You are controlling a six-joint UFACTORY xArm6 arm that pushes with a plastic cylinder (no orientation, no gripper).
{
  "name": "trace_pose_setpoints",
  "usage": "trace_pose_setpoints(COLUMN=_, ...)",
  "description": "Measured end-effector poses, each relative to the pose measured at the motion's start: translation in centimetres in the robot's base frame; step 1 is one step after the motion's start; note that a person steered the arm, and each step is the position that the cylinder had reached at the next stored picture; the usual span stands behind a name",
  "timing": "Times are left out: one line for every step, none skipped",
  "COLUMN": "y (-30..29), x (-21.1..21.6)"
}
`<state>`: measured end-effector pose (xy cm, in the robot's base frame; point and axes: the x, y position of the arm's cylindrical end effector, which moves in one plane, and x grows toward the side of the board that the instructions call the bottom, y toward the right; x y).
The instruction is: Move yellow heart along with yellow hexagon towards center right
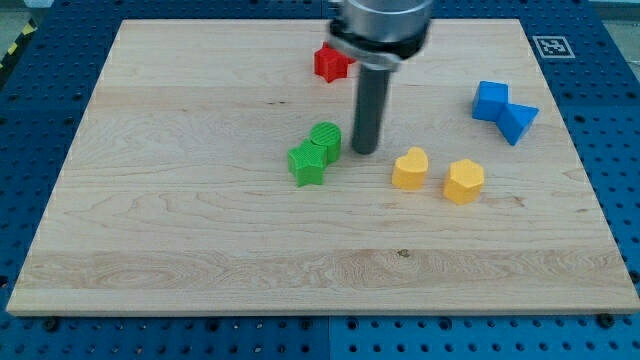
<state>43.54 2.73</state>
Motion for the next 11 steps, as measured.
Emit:
trace_pose_setpoints(y=-1.0, x=1.0)
trace_pose_setpoints(y=-0.5, x=1.6)
trace_pose_setpoints(y=1.6, x=1.6)
trace_pose_setpoints(y=3.6, x=1.6)
trace_pose_setpoints(y=4.7, x=2.2)
trace_pose_setpoints(y=4.7, x=4.3)
trace_pose_setpoints(y=5.9, x=6.0)
trace_pose_setpoints(y=8.2, x=7.3)
trace_pose_setpoints(y=10.6, x=7.5)
trace_pose_setpoints(y=11.0, x=7.5)
trace_pose_setpoints(y=8.1, x=5.4)
